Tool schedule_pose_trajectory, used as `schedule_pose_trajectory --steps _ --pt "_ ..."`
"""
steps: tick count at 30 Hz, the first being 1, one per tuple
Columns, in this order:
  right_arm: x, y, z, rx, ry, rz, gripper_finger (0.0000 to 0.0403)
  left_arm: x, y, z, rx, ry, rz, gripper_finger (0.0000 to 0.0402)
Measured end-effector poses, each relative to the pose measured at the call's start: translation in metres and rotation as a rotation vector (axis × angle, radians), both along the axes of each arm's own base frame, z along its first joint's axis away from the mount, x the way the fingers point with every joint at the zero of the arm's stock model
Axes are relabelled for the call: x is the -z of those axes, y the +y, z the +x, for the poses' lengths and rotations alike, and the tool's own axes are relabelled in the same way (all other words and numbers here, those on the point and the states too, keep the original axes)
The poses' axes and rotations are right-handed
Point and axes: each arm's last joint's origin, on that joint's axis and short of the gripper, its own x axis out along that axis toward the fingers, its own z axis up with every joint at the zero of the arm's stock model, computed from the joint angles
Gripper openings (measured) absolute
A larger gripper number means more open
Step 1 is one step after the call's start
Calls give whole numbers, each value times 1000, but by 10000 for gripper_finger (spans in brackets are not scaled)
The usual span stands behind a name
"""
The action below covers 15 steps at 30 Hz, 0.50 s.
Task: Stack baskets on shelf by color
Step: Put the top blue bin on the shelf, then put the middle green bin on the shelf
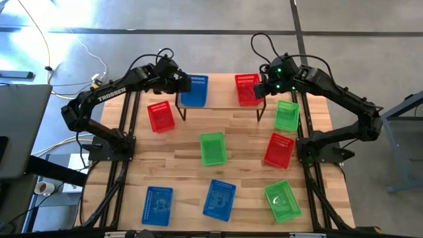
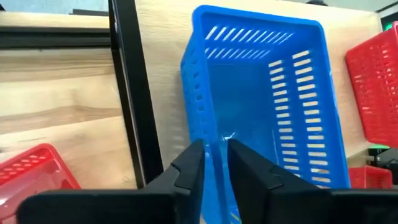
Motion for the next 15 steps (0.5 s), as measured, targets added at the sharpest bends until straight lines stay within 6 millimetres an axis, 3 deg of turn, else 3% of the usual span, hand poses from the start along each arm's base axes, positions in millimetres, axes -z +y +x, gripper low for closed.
schedule_pose_trajectory --steps 8,15 --pt "0 0 0 -9 4 -7 113 -2 1 1 -19 -20 14 82" --pt "0 0 0 -12 2 -5 113 -15 0 -2 28 -32 81 83"
